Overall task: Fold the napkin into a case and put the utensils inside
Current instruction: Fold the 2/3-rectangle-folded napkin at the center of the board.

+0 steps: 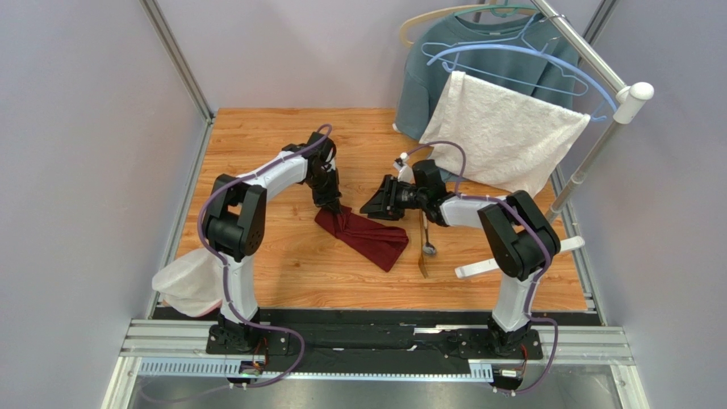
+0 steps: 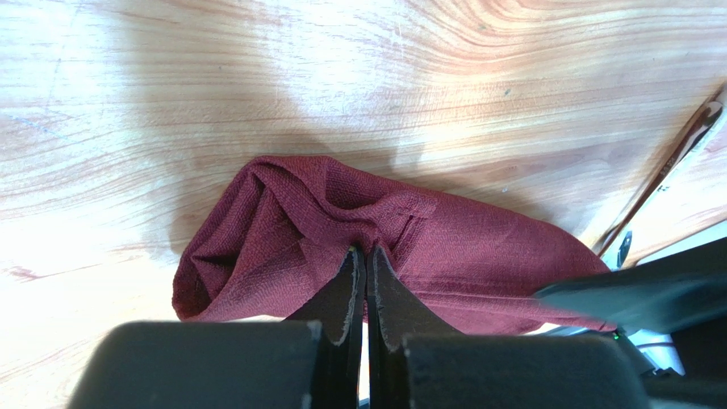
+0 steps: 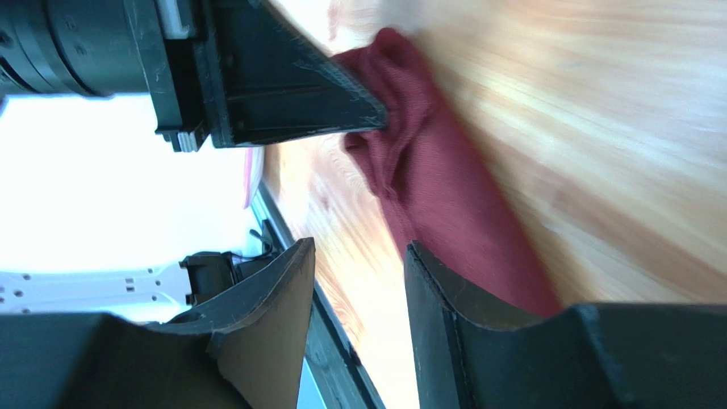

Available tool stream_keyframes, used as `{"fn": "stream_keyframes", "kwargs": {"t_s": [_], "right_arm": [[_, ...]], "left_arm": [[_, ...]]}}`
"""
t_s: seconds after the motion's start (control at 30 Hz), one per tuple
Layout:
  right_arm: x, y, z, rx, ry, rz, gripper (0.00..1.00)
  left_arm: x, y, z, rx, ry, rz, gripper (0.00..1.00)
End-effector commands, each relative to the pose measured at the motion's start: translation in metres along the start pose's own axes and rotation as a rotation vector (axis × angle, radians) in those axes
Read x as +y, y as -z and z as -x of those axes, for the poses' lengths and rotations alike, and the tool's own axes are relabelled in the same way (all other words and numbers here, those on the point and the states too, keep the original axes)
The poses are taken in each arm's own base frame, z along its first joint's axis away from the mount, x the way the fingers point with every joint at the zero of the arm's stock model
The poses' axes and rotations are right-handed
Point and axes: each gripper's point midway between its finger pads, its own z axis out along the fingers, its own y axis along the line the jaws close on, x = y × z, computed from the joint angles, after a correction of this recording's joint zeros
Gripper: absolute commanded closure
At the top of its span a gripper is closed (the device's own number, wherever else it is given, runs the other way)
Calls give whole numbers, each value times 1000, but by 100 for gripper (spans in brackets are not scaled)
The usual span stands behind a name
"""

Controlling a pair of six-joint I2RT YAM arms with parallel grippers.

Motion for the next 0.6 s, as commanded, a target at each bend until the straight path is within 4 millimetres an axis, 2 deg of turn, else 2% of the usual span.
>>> {"fn": "stream_keyframes", "kwargs": {"t_s": [0.0, 0.07, 0.13, 0.2, 0.27, 0.53, 0.57], "right_arm": [[-14, 37, 10, -13, -22, -77, 54], [-29, 48, 4, -3, -61, -139, 55], [-31, 54, -1, -1, -64, -167, 56], [-39, 58, -15, 19, -108, -190, 58], [-38, 59, -18, 9, -124, -178, 60], [-33, 57, -58, 71, -133, -162, 61], [-31, 57, -60, 70, -120, -161, 61]], "left_arm": [[-7, 23, 8, -62, -45, -25, 100], [-6, 22, 9, -64, -46, -25, 100], [-5, 20, 8, -59, -40, -27, 100], [-5, 20, 6, -54, -37, -33, 100], [-4, 19, 7, -57, -35, -34, 100], [-5, 30, 11, -83, -37, -23, 100], [-3, 32, 12, -93, -39, -11, 94]]}}
